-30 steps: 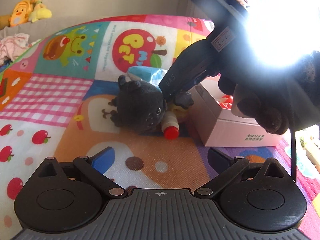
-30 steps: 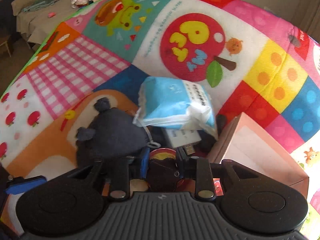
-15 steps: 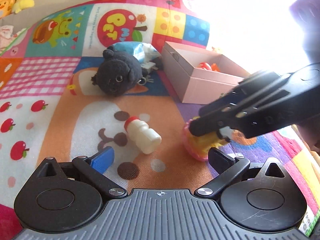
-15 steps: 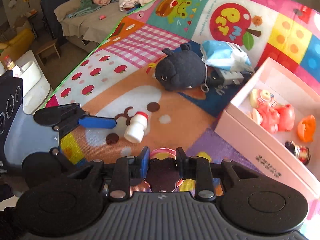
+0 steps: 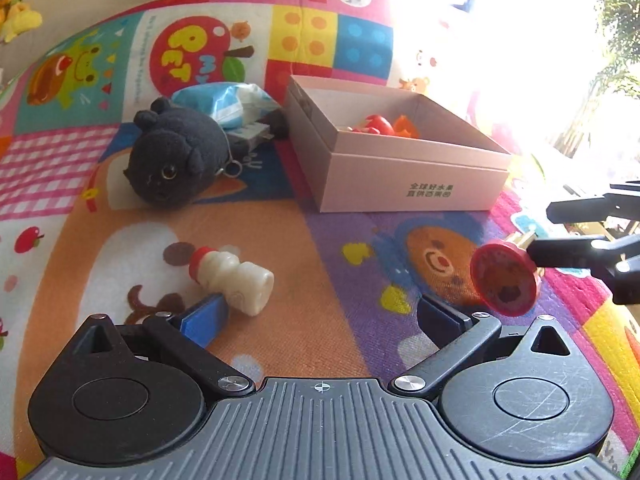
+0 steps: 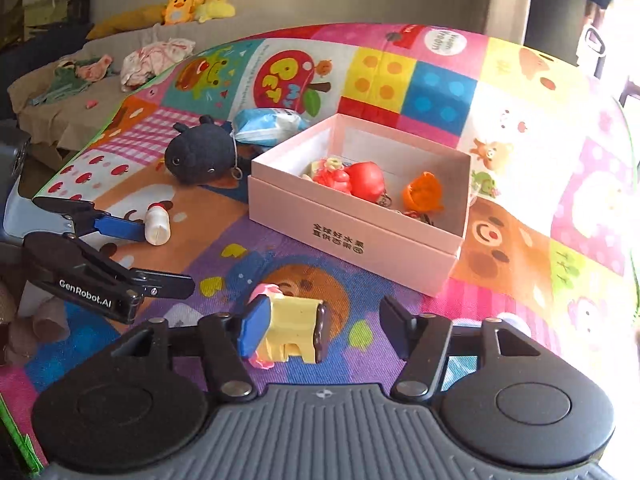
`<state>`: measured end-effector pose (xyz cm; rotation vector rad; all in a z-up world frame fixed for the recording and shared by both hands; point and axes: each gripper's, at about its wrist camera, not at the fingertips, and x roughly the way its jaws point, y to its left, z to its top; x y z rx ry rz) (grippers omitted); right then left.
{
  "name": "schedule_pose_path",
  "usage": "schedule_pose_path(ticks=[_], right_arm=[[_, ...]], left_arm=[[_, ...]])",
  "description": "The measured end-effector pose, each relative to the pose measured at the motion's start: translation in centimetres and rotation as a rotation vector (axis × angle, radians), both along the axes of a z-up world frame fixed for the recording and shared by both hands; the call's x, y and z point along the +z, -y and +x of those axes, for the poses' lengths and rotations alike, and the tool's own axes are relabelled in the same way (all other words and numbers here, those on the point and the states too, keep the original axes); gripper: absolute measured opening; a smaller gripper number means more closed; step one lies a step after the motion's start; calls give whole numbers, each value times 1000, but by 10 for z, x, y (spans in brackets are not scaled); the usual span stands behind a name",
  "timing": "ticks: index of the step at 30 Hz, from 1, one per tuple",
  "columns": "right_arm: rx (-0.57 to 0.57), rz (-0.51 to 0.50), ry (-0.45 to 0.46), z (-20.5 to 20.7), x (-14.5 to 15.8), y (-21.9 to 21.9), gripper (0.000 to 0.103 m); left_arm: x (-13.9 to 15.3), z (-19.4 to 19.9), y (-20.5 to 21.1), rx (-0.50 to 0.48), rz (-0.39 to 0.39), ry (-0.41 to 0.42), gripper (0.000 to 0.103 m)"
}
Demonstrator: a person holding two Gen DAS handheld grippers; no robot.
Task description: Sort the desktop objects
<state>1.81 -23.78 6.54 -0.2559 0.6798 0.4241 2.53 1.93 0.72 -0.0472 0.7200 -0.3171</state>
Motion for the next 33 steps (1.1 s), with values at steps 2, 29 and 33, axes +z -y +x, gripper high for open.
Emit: schedule_pose_path(ticks=[2, 29, 33], right_arm=[[-38, 18, -13, -4, -7, 9, 78], [-127, 51, -57, -10, -58, 14, 103], [-132, 116, -54, -12, -49, 18, 98]], left_arm=[[0, 3, 5, -26, -13, -2, 103], [4, 16, -6, 169, 36, -14, 90], [1, 11, -7, 173, 23, 8, 96]])
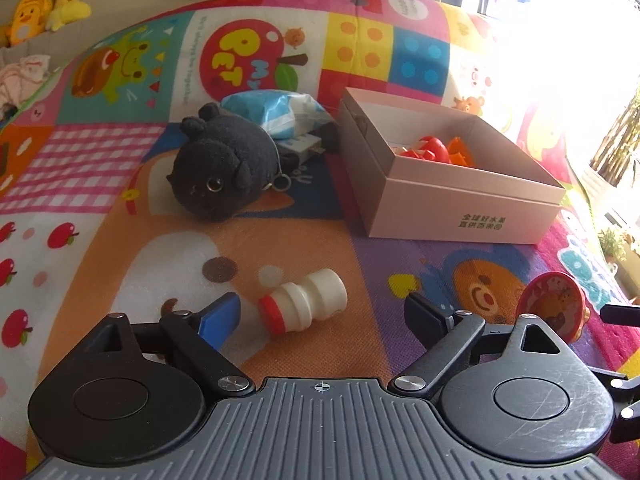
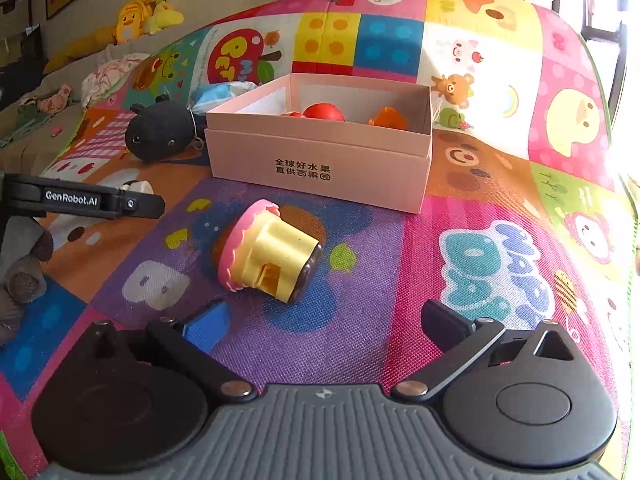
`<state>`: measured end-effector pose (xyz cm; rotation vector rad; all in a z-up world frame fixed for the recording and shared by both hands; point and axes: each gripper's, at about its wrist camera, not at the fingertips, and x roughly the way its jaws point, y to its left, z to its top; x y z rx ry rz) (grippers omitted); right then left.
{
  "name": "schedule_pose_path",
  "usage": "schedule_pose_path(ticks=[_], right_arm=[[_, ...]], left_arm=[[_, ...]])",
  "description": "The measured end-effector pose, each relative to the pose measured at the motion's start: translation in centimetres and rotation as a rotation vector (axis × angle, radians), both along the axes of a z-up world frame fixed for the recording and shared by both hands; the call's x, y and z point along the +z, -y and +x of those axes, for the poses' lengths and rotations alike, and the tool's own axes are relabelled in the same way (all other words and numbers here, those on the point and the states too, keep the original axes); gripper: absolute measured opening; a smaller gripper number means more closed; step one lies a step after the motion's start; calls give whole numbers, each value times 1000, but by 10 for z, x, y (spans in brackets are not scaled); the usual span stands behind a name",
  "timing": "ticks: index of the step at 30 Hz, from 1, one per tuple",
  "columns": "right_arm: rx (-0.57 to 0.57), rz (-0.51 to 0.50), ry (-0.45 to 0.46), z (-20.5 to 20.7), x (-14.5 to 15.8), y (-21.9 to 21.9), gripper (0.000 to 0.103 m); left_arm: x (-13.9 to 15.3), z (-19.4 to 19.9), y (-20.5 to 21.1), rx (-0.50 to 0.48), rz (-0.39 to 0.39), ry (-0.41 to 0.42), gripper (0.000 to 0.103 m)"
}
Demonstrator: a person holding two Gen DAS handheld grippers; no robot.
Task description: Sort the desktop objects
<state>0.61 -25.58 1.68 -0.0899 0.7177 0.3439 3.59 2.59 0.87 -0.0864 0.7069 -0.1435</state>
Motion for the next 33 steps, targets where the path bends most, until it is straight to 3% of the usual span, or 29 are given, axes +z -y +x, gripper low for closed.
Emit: schedule_pose_path(ticks=[2, 5, 7, 8, 11, 15, 17, 20, 26, 27, 29, 31, 33], right_arm=[[21, 70, -29, 3, 7, 0, 82], [20, 171, -81, 15, 14, 0, 74], [5, 186, -89, 23, 16, -2, 53], [-4, 190, -96, 26, 17, -4, 49], [9, 247, -140, 35, 20, -7, 45], [38, 425, -259, 50, 19, 0, 43], [16, 467, -282, 57, 13, 7, 43], [-17, 480, -253, 57, 14, 19, 43], [-129, 366, -138, 51, 20, 44, 47], [-147, 342, -118, 49, 20, 47, 50], [-174, 282, -66, 42, 21, 49, 73], [-180, 211, 0, 30, 22, 48, 88], [-138, 140, 46, 14, 21, 46, 97]], left_arm=[[-2, -3, -1, 1, -4, 13, 96], [-1, -6, -3, -2, -27, 31, 97], [-1, -7, -4, -3, -37, 31, 97], [-1, -7, -4, -3, -39, 33, 97], [-1, -7, -4, -7, -44, 34, 99], [0, -8, -6, -6, -58, 34, 99], [0, -8, -6, -5, -63, 35, 99], [-1, -8, -7, -5, -64, 34, 100], [-1, -8, -6, -4, -63, 34, 100], [-1, -8, -7, -4, -63, 35, 100], [-1, -8, -6, 3, -56, 37, 100], [0, -9, -4, 9, -38, 46, 100], [1, -10, -1, 11, -14, 52, 100]])
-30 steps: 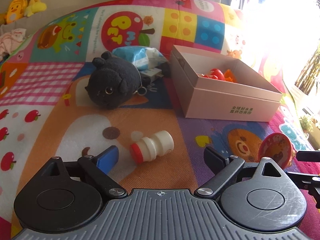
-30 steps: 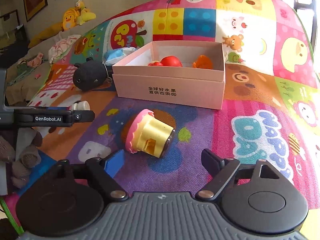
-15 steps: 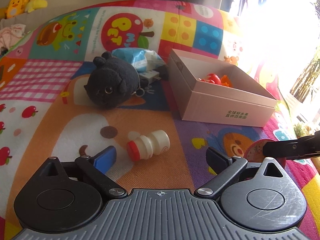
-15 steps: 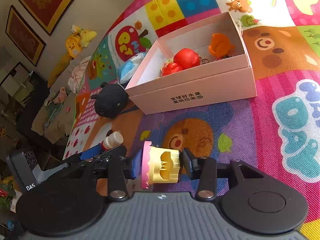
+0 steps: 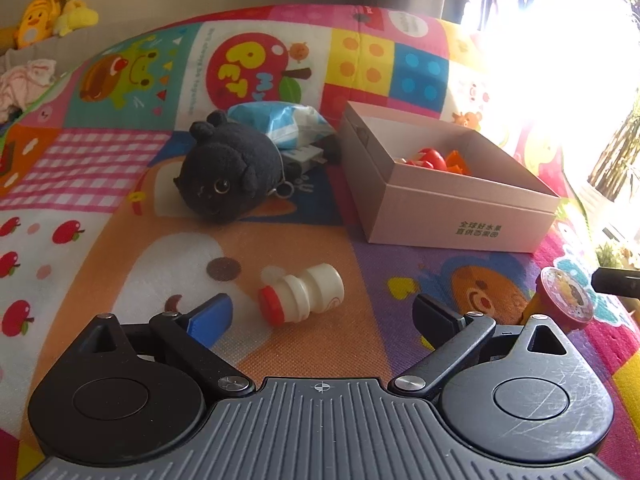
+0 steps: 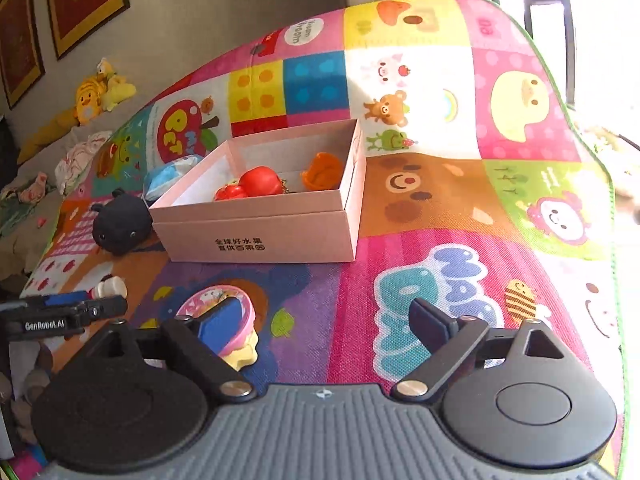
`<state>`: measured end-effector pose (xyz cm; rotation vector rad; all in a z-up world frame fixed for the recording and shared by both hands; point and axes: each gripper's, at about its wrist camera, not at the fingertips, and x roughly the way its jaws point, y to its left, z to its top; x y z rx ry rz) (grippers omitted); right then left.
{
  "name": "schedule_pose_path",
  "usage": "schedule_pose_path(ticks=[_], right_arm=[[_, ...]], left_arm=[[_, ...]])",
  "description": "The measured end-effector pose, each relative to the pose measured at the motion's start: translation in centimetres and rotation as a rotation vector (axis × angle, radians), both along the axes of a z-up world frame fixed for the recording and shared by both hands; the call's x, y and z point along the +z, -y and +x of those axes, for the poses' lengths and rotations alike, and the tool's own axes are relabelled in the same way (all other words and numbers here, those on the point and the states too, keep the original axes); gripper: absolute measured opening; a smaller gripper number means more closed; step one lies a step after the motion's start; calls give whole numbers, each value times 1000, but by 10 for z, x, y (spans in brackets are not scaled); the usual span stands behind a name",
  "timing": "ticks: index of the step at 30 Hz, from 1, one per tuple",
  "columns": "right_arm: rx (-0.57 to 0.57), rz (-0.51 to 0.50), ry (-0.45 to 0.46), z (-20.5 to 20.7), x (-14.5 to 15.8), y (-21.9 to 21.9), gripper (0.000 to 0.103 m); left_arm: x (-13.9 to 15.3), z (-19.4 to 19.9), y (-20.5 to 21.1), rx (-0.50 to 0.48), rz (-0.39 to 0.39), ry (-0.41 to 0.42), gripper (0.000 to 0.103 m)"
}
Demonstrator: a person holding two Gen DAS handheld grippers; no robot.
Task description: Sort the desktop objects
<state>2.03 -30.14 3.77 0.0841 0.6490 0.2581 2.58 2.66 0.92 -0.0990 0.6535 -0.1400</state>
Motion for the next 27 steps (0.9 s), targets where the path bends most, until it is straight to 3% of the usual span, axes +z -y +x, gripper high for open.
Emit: schedule_pose_path(ticks=[2, 6, 10, 16, 20, 27], right_arm=[[72, -41, -5, -14, -3, -4, 103], [156, -61, -71, -25, -15, -16, 103], [175, -53, -104, -26, -24, -28, 103], [208, -161, -82, -32, -30, -46, 103], [206, -177, -84, -32, -30, -48, 103], [206, -180, -76, -32, -30, -49, 103]], left_arm=[[1, 1, 5, -3, 25, -5, 100], [-1, 6, 15, -30, 1, -35, 99], [1, 16, 26, -59, 11, -10, 99], [-2, 29, 35, -81, 42, -29, 91], [-2, 28, 33, -88, 38, -28, 89], [-2, 21, 30, -108, 60, -11, 64]])
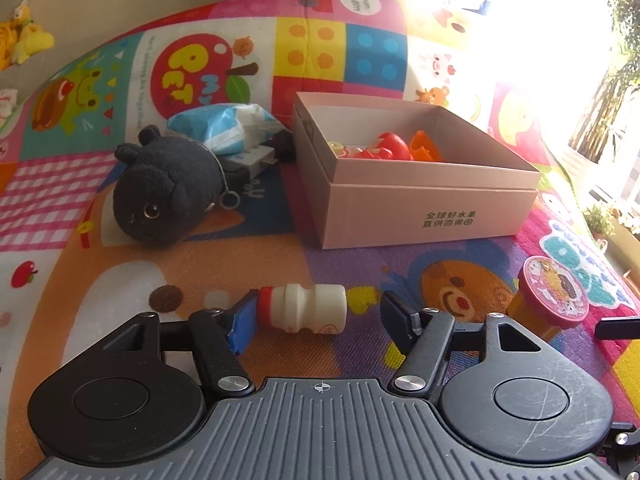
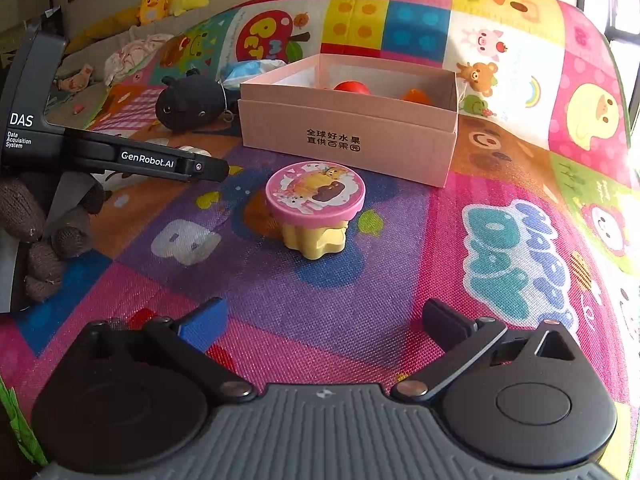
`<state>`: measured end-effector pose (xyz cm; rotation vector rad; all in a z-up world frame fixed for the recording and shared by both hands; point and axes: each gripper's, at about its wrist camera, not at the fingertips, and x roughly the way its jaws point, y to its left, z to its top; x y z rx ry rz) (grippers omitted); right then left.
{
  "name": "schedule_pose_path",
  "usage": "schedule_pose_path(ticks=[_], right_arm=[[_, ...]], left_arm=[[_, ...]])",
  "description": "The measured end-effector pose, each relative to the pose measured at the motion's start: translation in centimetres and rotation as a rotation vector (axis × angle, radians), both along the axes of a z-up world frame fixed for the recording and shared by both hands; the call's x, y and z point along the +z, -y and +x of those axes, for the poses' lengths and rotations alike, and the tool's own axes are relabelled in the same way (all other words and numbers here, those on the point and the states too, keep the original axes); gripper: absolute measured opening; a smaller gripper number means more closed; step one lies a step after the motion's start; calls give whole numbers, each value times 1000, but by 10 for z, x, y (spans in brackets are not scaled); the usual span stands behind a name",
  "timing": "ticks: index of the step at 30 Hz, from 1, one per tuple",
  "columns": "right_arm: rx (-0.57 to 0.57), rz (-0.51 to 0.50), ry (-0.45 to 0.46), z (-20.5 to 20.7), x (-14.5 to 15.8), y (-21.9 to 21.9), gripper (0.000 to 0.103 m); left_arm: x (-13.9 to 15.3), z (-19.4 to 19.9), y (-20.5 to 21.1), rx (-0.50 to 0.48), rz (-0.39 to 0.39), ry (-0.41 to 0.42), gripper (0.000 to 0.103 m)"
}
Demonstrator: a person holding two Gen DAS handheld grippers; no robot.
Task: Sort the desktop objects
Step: 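Grasp the yellow cup toy with right while left grasps the white yogurt bottle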
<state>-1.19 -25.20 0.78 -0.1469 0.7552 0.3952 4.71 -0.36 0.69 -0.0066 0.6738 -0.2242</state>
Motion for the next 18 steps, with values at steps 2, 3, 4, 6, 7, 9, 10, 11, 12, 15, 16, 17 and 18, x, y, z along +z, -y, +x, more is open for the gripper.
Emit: schedule_pose_path(ticks=[2, 3, 4, 6, 7, 9, 10, 11, 12, 15, 16, 17, 18], right_arm=[[0, -2, 2, 0, 0, -1, 103], [1, -3, 3, 0, 0, -1, 103], [4, -3, 4, 0, 1, -1, 103], [22, -3, 10, 1, 2, -3, 103], [26, -6, 26, 1, 3, -5, 103], [15, -17, 77, 2, 9, -9, 103], [13, -21, 103, 3, 12, -11, 102], [14, -20, 130, 5, 18, -13, 101], [17, -19, 145, 7, 21, -15, 99], [38, -41, 161, 20, 27, -24, 90], [44, -50, 155, 25, 27, -27, 87], [46, -58, 144, 30, 25, -30, 82], [45, -66, 129, 34, 24, -32, 79]], left_arm=[[0, 0, -2, 4, 3, 2, 60], [0, -1, -4, 7, 4, 3, 57], [0, 0, -5, 9, 8, 3, 55], [1, -2, -5, 10, 20, 3, 49], [2, -4, -6, 5, 21, 1, 49], [3, -10, -7, -7, 19, -4, 48], [4, -14, -8, -15, 20, -6, 48], [4, -18, -8, -22, 19, -8, 48], [5, -23, -8, -31, 19, -10, 48], [6, -33, -7, -48, 16, -13, 48], [7, -35, -7, -52, 15, -13, 48], [8, -38, -7, -57, 13, -12, 48], [9, -40, -6, -64, 12, -10, 48]])
